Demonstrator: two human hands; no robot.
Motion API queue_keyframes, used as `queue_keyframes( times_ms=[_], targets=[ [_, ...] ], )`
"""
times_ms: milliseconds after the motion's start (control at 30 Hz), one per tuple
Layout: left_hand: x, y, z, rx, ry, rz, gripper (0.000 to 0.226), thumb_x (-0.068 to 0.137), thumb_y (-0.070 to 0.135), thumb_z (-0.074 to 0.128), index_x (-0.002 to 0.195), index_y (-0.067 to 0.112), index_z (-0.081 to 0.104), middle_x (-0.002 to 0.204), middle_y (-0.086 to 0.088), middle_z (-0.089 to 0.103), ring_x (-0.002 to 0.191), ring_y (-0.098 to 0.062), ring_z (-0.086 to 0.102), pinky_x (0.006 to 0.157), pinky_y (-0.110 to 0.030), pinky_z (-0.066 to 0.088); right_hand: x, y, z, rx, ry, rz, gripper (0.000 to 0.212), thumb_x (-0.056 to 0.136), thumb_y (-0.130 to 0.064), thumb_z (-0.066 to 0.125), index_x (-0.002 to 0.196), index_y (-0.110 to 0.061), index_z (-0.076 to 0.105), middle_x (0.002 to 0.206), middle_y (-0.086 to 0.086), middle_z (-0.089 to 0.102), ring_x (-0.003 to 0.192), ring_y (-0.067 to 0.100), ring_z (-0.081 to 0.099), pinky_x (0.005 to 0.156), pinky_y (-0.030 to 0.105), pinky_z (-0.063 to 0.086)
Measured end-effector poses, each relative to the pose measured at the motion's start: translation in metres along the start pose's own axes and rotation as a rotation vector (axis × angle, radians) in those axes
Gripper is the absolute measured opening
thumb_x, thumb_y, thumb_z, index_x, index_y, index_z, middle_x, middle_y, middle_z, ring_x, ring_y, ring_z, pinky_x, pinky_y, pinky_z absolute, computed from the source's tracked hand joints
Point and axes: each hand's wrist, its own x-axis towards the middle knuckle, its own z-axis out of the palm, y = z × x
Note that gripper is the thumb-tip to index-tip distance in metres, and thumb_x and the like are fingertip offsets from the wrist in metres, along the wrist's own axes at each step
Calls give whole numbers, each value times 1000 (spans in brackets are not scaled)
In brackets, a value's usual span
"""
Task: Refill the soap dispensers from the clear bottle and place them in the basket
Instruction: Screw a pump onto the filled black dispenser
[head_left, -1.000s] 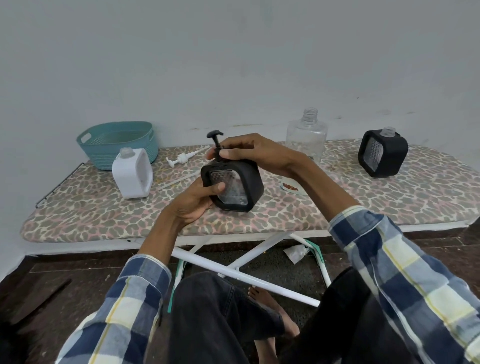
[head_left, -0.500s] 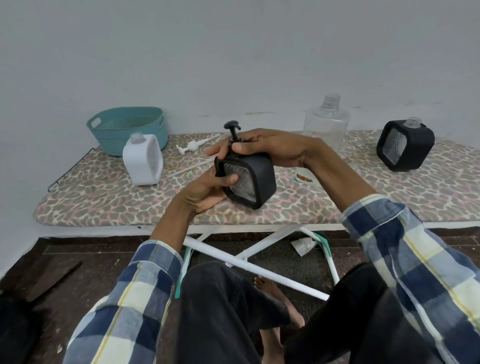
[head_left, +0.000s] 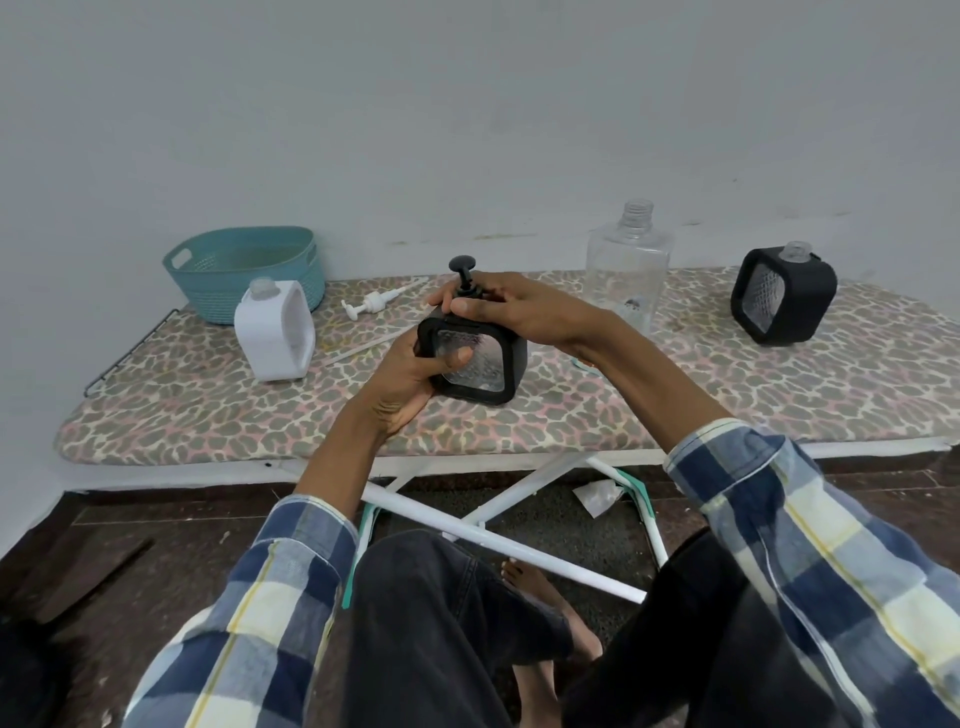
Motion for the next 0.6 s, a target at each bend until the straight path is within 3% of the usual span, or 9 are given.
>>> queue_keyframes(
  times_ms=[67,167,267,367,433,500,600],
  targets=[
    [1,0,1,3,52,8,51,87,-2,75,135,5,61,127,-14,71,122,-32,67,102,-51,59,1,2,2,-43,42,17,37,93,-62,66,117,-35,73,136,-2,72,125,20,69,114,54,50],
    [0,0,4,28,122,19,62,83,-2,84,140,3,61,125,-13,73,116,-27,71,99,-47,60,0,5,2,-105,102,37,35,102,-54,62,125,-29,72,134,-4,72,125,18,68,116,53,48],
    [1,-1,5,49,133,46,69,82,-1,82,146,6,59,130,-16,73,118,-27,72,95,-42,61,-5,5,6,-119,175,46,29,106,-46,62,122,-25,72,124,-3,75,120,20,69,116,53,47],
    [1,-1,1,46,105,44,73,85,-3,81,152,9,55,137,-14,71,125,-28,69,101,-43,59,-12,-2,12,-103,206,59,30,107,-43,62,125,-20,70,124,-1,74,120,19,69,116,52,47],
    [-3,2,-3,-46,2,-19,80,81,3,88,152,7,53,133,-10,72,126,-27,67,106,-45,57,-18,-14,9,-107,137,5,31,105,-46,66,124,-23,71,129,-3,73,122,17,69,114,51,50],
    [-10,6,-9,-181,-174,-98,74,70,11,98,137,8,67,124,-7,76,120,-23,71,101,-41,59,-25,-31,3,-78,-38,-57,26,105,-40,67,123,-22,74,138,-7,70,129,14,66,115,48,51],
    [-13,1,-17,-298,-513,-98,48,90,-1,78,137,8,68,128,-11,73,122,-23,70,104,-38,56,-27,-47,2,-56,-360,-178,23,111,-19,58,125,-9,72,151,-1,63,142,18,57,119,50,46]
  ],
)
